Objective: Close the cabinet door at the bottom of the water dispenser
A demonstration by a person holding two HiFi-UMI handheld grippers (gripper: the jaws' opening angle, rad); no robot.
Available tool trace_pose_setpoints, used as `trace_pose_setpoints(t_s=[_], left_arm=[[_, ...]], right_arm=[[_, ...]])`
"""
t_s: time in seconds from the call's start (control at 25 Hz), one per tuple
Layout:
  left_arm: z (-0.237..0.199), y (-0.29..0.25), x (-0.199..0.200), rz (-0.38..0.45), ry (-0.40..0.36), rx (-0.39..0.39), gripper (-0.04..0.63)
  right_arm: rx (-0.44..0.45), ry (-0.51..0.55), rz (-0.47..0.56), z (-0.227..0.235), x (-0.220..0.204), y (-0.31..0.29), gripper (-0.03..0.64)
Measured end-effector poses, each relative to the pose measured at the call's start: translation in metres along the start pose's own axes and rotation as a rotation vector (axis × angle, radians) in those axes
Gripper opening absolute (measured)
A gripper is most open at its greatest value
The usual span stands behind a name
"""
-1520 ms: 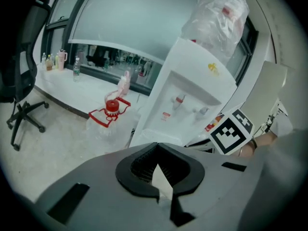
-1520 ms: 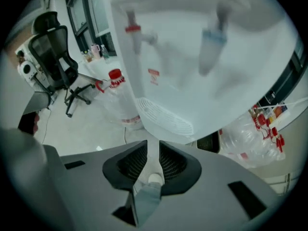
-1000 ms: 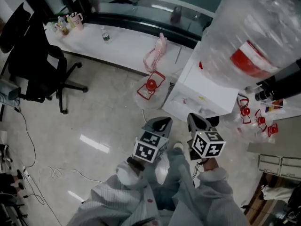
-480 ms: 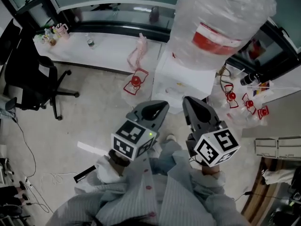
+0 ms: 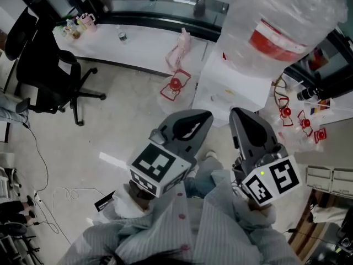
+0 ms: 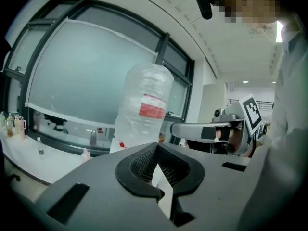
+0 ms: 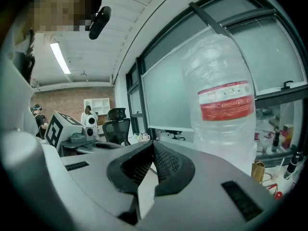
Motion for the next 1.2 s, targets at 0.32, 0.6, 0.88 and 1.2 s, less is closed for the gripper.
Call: trace_pose_setpoints(t_s=[0.32,0.6,0.88,1.2], left_arm=[[-0.001,0.01,-0.002,0.005,-0.024,0.025,0.009],[-0.002,0.013,-0.005,0.005,-0.021,0.024,0.009],[-0.003,0.018,-0.008,0.006,-0.017,0.037,0.009],[-0.008,0.025,-0.016,-0.003,-0.01,0.032,0.009]], right_arm=[[0.018,0.0,-0.003,-0.011,-0.008,-0.006,0.014],[0.033,0.01,-0.017,-0.015,-0.009,-0.008,0.014],[0.053,0.018,-0.041,-0.019,-0.013,-0.009,0.012],[0.065,0.031,-0.067,-0.027,-0.021,-0.012,0.012]])
Point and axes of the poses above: the fingertips, and each gripper's own axes: y backward along the fingers, z to its right, x out of its top, the point moved 10 cm from there along y, backward along the fingers, and after that the axes turned 1 degree about y, right-handed, at the moved point
